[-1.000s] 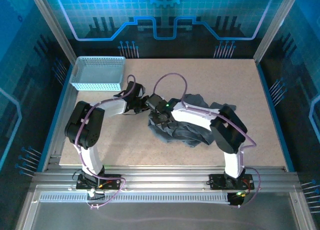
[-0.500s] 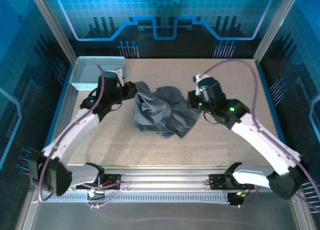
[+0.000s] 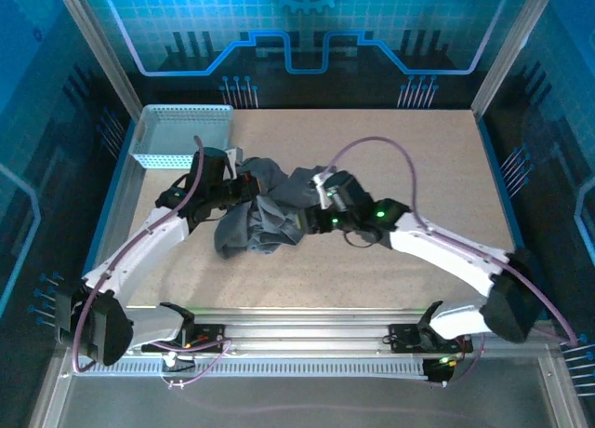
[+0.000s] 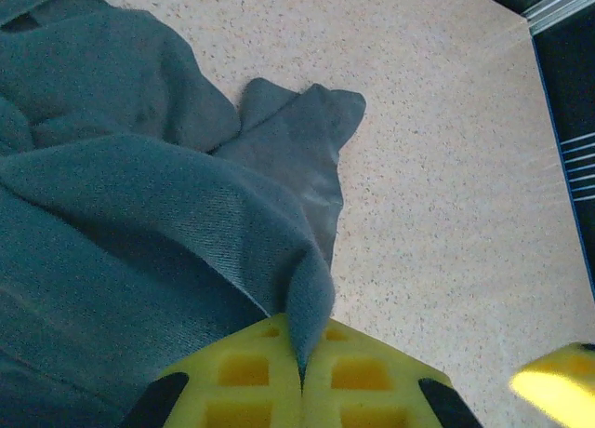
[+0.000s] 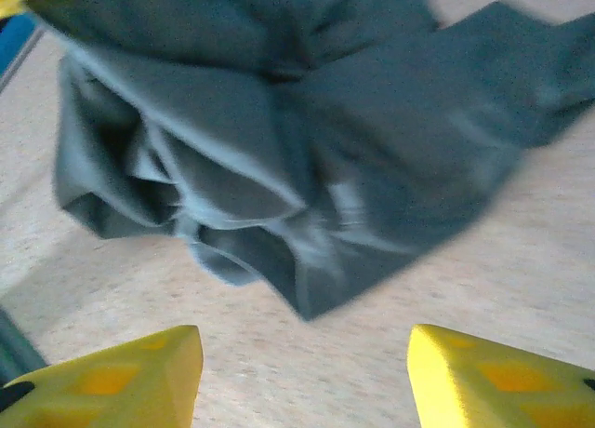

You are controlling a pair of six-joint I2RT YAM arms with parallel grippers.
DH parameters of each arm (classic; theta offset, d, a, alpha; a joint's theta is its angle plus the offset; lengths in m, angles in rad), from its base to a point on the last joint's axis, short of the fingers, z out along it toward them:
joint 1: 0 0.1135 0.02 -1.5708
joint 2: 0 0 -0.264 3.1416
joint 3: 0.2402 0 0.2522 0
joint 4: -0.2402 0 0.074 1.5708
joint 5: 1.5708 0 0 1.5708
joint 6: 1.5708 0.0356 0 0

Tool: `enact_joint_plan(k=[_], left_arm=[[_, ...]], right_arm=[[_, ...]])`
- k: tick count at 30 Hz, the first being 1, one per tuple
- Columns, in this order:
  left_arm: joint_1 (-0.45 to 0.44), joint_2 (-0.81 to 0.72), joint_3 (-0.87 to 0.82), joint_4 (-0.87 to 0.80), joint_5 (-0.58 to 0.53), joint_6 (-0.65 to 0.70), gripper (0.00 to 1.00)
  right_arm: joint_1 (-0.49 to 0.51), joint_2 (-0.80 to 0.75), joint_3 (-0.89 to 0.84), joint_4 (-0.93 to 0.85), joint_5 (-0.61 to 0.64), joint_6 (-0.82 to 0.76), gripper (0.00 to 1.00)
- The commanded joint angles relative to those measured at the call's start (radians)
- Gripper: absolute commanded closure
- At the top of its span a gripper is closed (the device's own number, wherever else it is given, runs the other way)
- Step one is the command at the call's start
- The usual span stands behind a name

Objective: Fold the inside-out t-shirt

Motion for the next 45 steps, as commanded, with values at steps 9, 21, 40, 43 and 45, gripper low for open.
enact_joint_plan(k=[9,21,40,43,45], left_arm=[[-0.016,-0.026,-0.005,0.028,0.044,-0.036,1.00],[-0.017,-0.028,-0.002,0.037,0.082,-0.051,1.00],[-0.179,0.003,-0.016,-0.093,-0.247,0.094,0.47],[-0.278,-0.123,-0.142,0.040,-0.257,0.051,0.37],[-0.324,-0.156,-0.199,0.104,-0.269,0.033,0.35]], right_arm=[[0.068,0.328,0.166,0.337,-0.058,-0.030,0.32],[-0.024,0.382,0.201,0.280,-0.027,0.007,1.00],[-0.105,-0.035,-0.047,0.006,-0.098,0.010,1.00],[-0.105,-0.026,-0.027,0.020,-0.118,0.017,1.00],[-0.103,-0.021,-0.010,0.023,-0.129,0.020,1.00]])
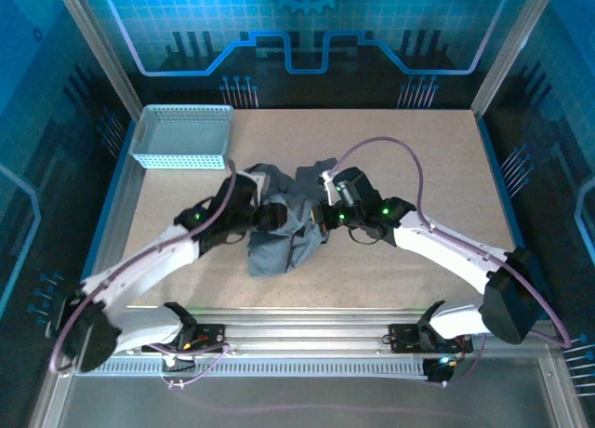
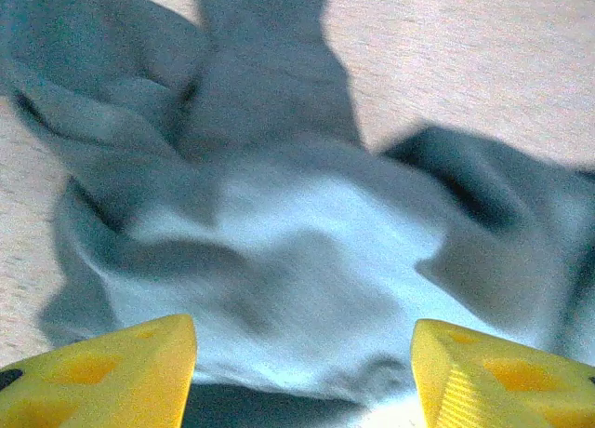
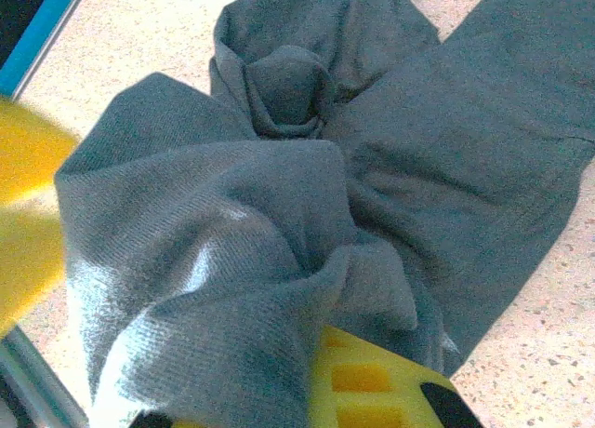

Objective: Fold the inside-out t-shirt

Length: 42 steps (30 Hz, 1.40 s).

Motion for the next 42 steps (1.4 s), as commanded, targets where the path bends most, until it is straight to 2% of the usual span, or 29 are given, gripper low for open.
enact_joint_plan(k=[1,5,11,12,14,16,19,21,22,27,29,32,37,42], left_arm=[[-0.060,-0.060,-0.083,0.120,-0.075,-0.023,0.33],[-0.137,0.014,-0.090,0.152,-0.160,-0.022,0.23],[-0.141,0.166,-0.024,0.138,-0.282,-0.064,0.14],[-0.142,0.181,-0.005,0.120,-0.324,-0.073,0.17],[-0.129,0.189,0.024,0.076,-0.395,-0.099,0.36],[-0.098,0.172,0.019,0.089,-0.395,-0.095,0.57],[-0.051,0.144,0.026,0.105,-0.339,-0.050,0.87],[-0.027,0.122,0.056,0.102,-0.300,0.003,0.98],[-0.011,0.110,0.080,0.101,-0.267,0.031,1.00],[0.023,0.069,0.239,0.084,-0.066,0.169,1.00],[0.023,0.048,0.251,0.099,0.021,0.174,1.00],[0.022,0.030,0.191,0.150,0.141,0.151,1.00],[0.026,0.072,0.012,0.243,0.267,0.100,1.00],[0.058,0.216,-0.085,0.323,0.328,0.032,1.00]], right_arm=[[0.001,0.011,0.050,-0.007,-0.040,0.024,1.00],[0.013,0.011,0.080,-0.019,-0.048,0.024,1.00],[0.040,-0.020,0.095,-0.056,-0.021,0.016,1.00],[0.040,-0.027,0.089,-0.060,-0.011,0.016,1.00],[0.039,-0.037,0.083,-0.084,0.029,0.010,1.00],[0.034,-0.055,0.081,-0.123,0.083,-0.004,1.00],[0.010,-0.098,0.080,-0.171,0.140,-0.039,1.00],[-0.027,-0.122,0.098,-0.204,0.145,-0.054,1.00],[-0.053,-0.135,0.117,-0.224,0.138,-0.063,1.00],[-0.110,-0.196,0.243,-0.286,0.145,-0.130,1.00],[-0.110,-0.212,0.282,-0.310,0.139,-0.148,1.00],[-0.111,-0.219,0.278,-0.326,0.108,-0.143,1.00],[-0.118,-0.172,0.148,-0.276,0.024,-0.110,1.00],[-0.200,0.040,0.104,-0.201,-0.039,-0.088,1.00]])
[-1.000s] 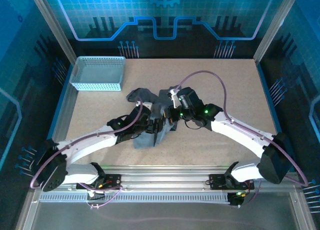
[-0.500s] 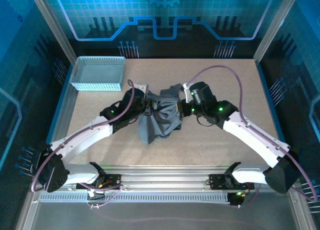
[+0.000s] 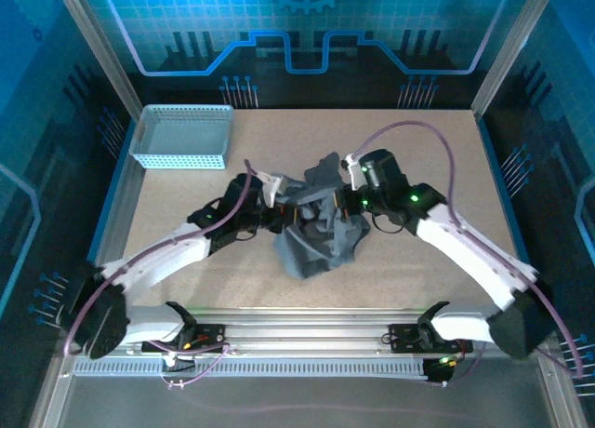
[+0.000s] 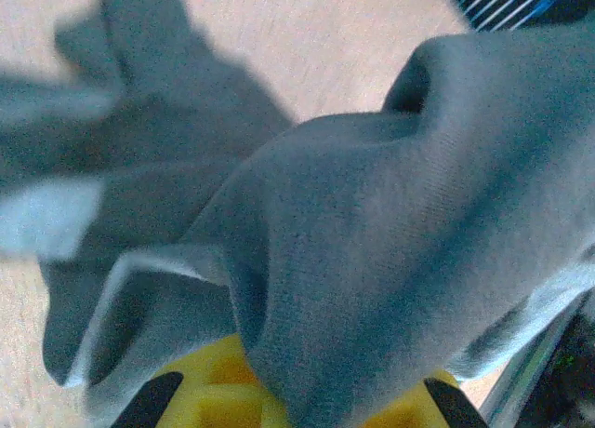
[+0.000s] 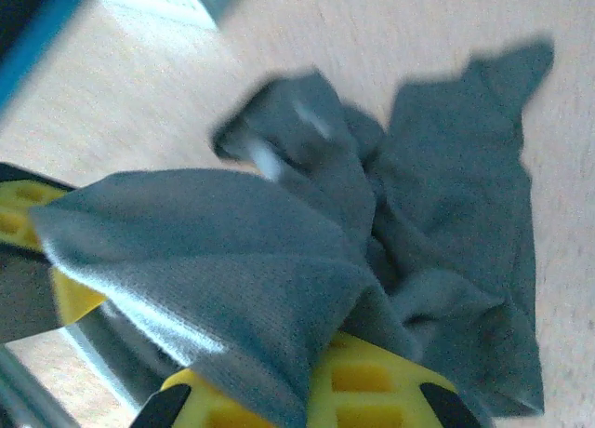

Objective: Fold the inside-out t-shirt

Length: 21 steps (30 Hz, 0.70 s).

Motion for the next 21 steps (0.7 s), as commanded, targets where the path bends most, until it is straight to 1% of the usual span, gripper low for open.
enact_joint_plan(k=[1,3,4,6,8,9,11,12,14,15,16,18,19,20,21], left_arm=[[0.026,0.079,-0.042,0.065,0.074,-0.057,1.00],[0.031,0.119,-0.044,0.081,0.071,-0.063,1.00],[0.034,0.133,-0.037,0.081,0.067,-0.067,1.00],[0.044,0.158,-0.023,0.068,0.047,-0.071,0.99],[0.051,0.168,-0.009,0.048,0.013,-0.074,0.96],[0.055,0.168,-0.002,0.024,-0.025,-0.075,0.89],[0.056,0.162,0.018,-0.044,-0.129,-0.072,0.84],[0.054,0.153,0.026,-0.078,-0.185,-0.071,0.77],[0.053,0.128,0.036,-0.148,-0.293,-0.072,0.66],[0.049,0.107,0.034,-0.158,-0.306,-0.053,0.59],[0.039,0.090,0.033,-0.162,-0.319,-0.033,0.55],[-0.016,0.057,0.046,-0.190,-0.404,0.026,0.44],[-0.058,0.044,0.059,-0.201,-0.460,0.071,0.39],[-0.104,0.036,0.073,-0.209,-0.509,0.115,0.35],[-0.139,0.029,0.083,-0.205,-0.530,0.156,0.34]], right_arm=[[-0.058,0.146,0.006,0.044,-0.030,0.017,0.99],[-0.074,0.249,0.050,0.070,-0.019,0.005,0.91],[-0.074,0.286,0.074,0.073,-0.007,0.001,0.88],[-0.073,0.362,0.130,0.073,0.021,-0.014,0.78],[-0.074,0.407,0.173,0.054,0.069,-0.019,0.75],[-0.073,0.421,0.190,0.045,0.084,-0.025,0.73],[-0.067,0.423,0.206,0.024,0.114,-0.032,0.67],[-0.062,0.413,0.203,0.019,0.126,-0.037,0.61],[-0.047,0.378,0.192,0.012,0.148,-0.051,0.52],[-0.040,0.359,0.181,0.012,0.153,-0.056,0.49],[-0.035,0.345,0.173,0.012,0.152,-0.059,0.48],[-0.029,0.315,0.160,0.006,0.138,-0.053,0.47],[-0.028,0.298,0.152,0.006,0.126,-0.048,0.46],[-0.028,0.280,0.142,0.010,0.121,-0.041,0.45],[-0.028,0.264,0.131,0.015,0.117,-0.034,0.45]])
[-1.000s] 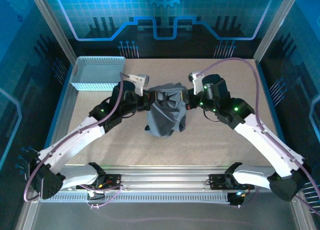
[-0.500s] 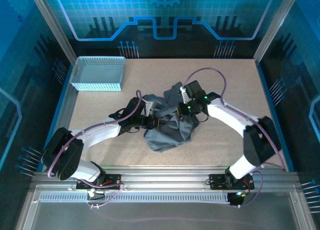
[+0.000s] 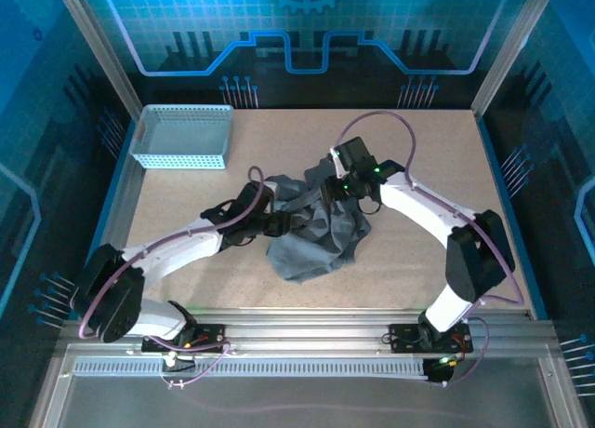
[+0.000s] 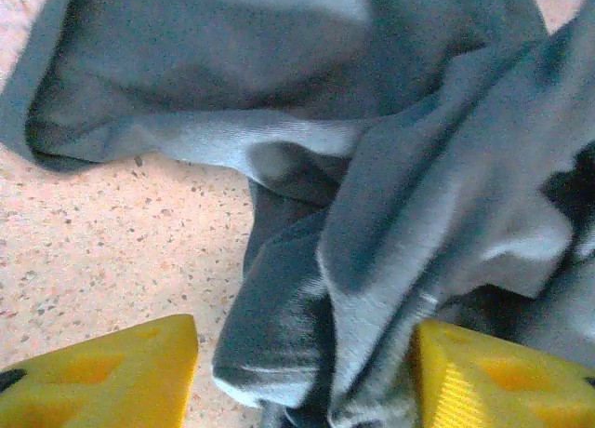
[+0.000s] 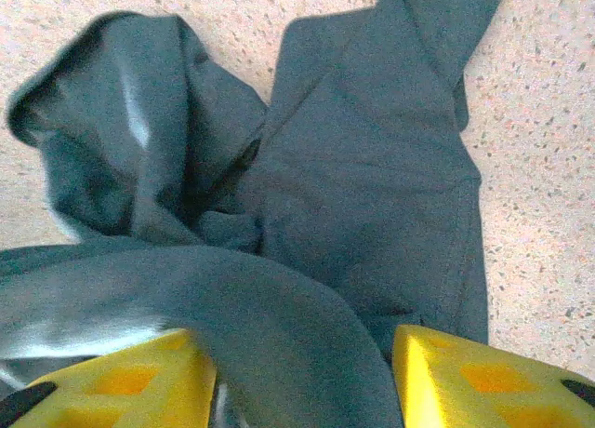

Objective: Fold the inside-out t-shirt

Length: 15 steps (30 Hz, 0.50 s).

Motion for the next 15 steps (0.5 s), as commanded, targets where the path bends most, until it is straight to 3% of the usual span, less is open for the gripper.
enact_joint_plan(k=[1,4,12,15], left_arm=[[-0.116,-0.048,0.066,-0.042,-0.168,0.172,0.33],[-0.171,-0.036,0.106,-0.037,-0.183,0.228,0.33],[-0.185,0.171,0.286,-0.164,-0.166,0.226,0.48],[-0.186,0.226,0.324,-0.178,-0.143,0.199,0.49]], right_arm=[[0.008,-0.083,-0.037,-0.005,-0.002,0.014,0.44],[0.008,-0.128,-0.062,0.008,-0.014,0.029,0.42],[-0.010,-0.257,-0.144,0.017,0.012,0.059,0.41],[-0.018,-0.302,-0.182,0.019,0.015,0.071,0.40]])
